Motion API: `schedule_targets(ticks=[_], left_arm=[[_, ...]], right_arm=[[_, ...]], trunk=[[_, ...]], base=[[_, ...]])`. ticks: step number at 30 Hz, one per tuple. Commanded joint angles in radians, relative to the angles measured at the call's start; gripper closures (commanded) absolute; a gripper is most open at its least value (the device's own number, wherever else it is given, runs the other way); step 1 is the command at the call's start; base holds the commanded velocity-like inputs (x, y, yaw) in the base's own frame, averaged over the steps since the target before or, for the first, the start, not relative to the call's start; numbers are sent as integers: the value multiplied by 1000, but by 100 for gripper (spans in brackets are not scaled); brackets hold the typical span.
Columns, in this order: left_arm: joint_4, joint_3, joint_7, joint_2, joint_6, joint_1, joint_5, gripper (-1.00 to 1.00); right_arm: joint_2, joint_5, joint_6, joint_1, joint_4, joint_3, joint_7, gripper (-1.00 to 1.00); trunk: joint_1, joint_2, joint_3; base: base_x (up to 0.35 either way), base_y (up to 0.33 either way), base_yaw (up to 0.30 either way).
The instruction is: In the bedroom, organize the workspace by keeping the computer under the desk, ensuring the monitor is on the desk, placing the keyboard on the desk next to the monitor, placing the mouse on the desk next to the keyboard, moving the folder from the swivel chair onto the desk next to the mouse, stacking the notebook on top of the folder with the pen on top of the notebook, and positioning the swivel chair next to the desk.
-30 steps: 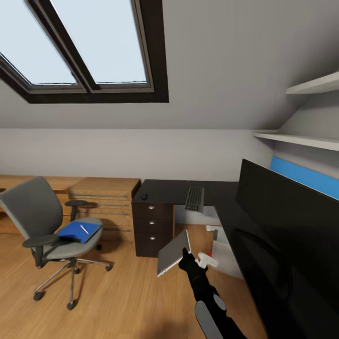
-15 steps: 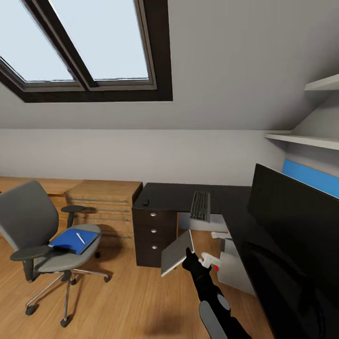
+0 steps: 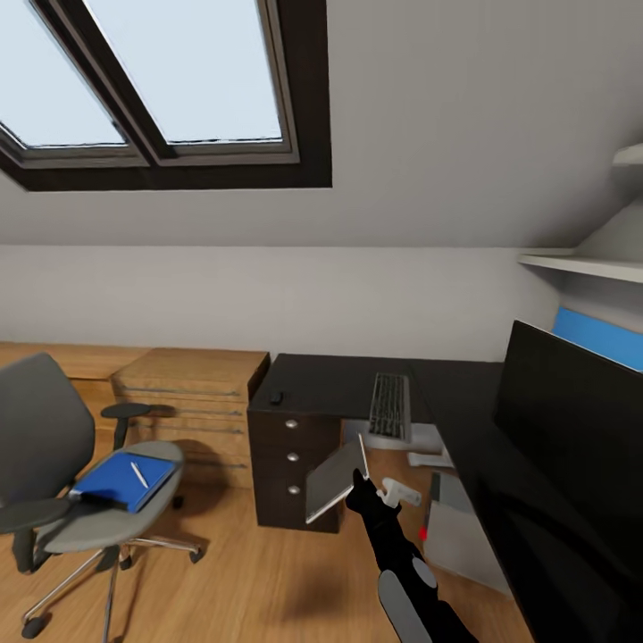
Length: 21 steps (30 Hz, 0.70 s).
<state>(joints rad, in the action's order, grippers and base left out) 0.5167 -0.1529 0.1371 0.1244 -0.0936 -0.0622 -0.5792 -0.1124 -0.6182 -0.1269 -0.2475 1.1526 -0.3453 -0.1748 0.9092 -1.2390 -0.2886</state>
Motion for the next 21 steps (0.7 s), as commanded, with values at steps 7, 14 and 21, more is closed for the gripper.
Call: schedule_targets(ticks=[7, 14, 21], left_arm=[[0, -10, 7, 0, -4, -1, -7, -100], [0, -11, 7, 0, -3, -1, -8, -100], [0, -13, 7, 0, -3, -1, -8, -100]], right_arm=[[0, -11, -7, -1, 1, -3, -3, 100], [0, -11, -7, -1, 1, -3, -2, 100], [0, -11, -7, -1, 1, -3, -2, 100]], trunk=[[1, -1, -1], [1, -1, -1], [1, -1, -1]], base=[[316, 194, 0], [315, 176, 0], [315, 56, 0]])
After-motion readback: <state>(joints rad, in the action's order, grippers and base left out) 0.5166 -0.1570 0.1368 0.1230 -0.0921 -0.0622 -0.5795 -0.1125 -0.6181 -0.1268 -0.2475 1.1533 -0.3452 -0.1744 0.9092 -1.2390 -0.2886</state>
